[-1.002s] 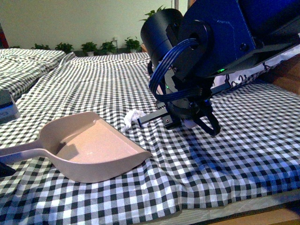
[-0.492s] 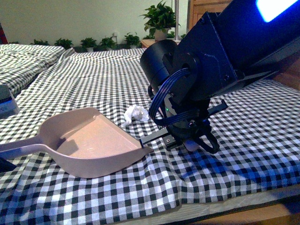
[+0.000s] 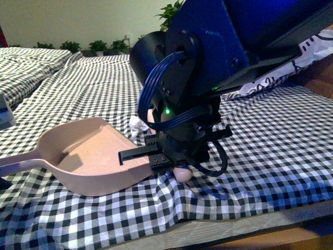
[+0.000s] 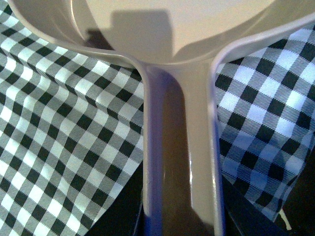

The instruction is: Clean up trash

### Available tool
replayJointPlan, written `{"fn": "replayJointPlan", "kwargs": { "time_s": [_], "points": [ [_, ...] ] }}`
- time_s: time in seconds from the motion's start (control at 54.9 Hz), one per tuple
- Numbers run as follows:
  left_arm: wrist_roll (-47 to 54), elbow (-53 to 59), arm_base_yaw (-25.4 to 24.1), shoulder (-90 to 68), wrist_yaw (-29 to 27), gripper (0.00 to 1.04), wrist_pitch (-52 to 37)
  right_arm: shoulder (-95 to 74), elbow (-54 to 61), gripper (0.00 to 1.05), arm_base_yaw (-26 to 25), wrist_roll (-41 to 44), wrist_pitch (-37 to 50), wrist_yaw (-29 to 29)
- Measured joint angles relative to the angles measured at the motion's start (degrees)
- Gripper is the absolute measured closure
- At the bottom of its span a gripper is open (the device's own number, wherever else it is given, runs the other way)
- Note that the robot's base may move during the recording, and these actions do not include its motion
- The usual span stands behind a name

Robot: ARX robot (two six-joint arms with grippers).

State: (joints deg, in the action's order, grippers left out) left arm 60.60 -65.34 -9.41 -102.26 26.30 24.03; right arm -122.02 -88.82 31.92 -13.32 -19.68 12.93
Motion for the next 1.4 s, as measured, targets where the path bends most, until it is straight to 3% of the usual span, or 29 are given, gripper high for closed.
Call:
{"fn": "replayJointPlan", "kwargs": {
  "time_s": [0.565,1.093,1.402],
  "points": [
    [-0.02,0.0,-0.07,0.0,0.11,0.79,-0.02,9.81,6.14,0.84,2.4,1.25,-0.7,-10.47],
    [0.0,0.0,-0.07,0.0,0.13,0.79,-0.02,18.75,7.82,0.84,-1.38,2.84,-0.35,-10.67],
    [0.0,0.0,-0.04,0.0,0.15,0.79,-0.02,32.61,12.09,0.84,-9.66,2.86,4.04,-6.01]
  ]
}}
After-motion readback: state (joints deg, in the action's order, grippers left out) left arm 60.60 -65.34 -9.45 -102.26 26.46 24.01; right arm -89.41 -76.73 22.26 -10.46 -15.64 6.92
